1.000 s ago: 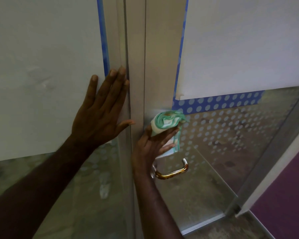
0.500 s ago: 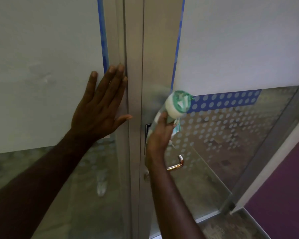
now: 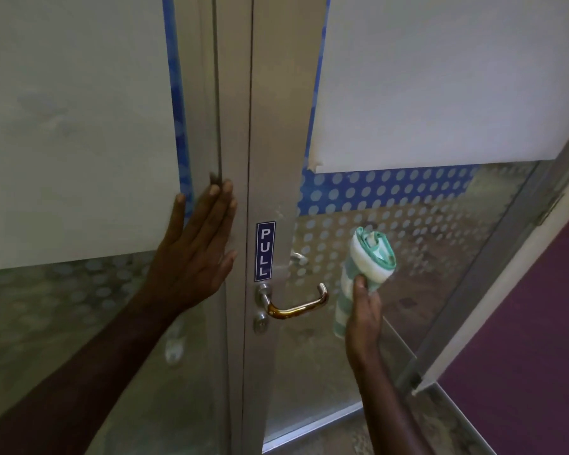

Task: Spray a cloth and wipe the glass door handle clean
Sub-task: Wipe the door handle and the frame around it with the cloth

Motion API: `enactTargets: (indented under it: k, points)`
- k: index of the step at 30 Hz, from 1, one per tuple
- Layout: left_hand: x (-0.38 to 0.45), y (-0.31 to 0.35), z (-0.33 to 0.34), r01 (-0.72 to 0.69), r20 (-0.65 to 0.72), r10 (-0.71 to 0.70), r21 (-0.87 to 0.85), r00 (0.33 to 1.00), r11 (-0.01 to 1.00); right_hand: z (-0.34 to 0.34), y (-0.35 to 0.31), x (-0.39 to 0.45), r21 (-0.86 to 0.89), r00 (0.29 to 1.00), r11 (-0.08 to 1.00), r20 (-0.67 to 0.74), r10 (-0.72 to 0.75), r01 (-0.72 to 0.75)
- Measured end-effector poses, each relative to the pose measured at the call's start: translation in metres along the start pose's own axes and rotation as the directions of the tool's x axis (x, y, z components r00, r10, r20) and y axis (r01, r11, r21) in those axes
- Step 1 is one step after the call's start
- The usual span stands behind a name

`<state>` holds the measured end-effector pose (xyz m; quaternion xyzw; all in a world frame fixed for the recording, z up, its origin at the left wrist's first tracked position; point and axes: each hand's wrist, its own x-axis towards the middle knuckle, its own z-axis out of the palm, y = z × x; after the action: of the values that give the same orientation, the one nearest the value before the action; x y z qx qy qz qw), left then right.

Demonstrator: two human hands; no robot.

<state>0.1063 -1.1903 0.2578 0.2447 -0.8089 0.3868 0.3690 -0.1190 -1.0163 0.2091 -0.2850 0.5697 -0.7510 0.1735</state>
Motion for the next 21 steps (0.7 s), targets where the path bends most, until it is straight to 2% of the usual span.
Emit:
enactTargets:
  k: [2,5,7,9,13,18,21]
  points:
    - [-0.003,-0.003,0.008,-0.009,-0.003,0.009,0.059,1.0,0.998,0.004,0.011,-0.003,-0.042,0.998,0.998,0.032,-0.044,0.046]
    - [-0.005,-0.006,0.017,-0.017,-0.034,0.023,0.148,0.999,0.989,0.027,0.012,-0.001,-0.21,0.953,0.933,0.14,-0.267,0.292]
    - [-0.005,-0.003,0.02,-0.012,-0.048,0.02,0.162,0.999,0.987,0.054,0.003,0.007,-0.336,0.828,0.762,0.323,-0.459,0.554]
    - [-0.006,0.0,0.02,-0.006,-0.065,0.016,0.154,0.998,0.988,0.089,-0.009,0.013,-0.362,0.719,0.626,0.436,-0.541,0.69]
    - [-0.007,0.002,0.02,0.001,-0.082,0.009,0.123,0.997,0.992,0.132,-0.005,-0.003,-0.376,0.721,0.616,0.395,-0.569,0.692]
    - [-0.007,0.001,0.019,-0.004,-0.08,0.016,0.148,0.997,0.989,0.125,0.024,-0.03,-0.601,0.819,0.56,0.359,-0.449,0.57]
    - [-0.006,0.001,0.019,-0.001,-0.072,0.012,0.15,0.997,0.989,0.136,0.0,-0.018,-0.549,0.862,0.67,0.236,-0.449,0.5]
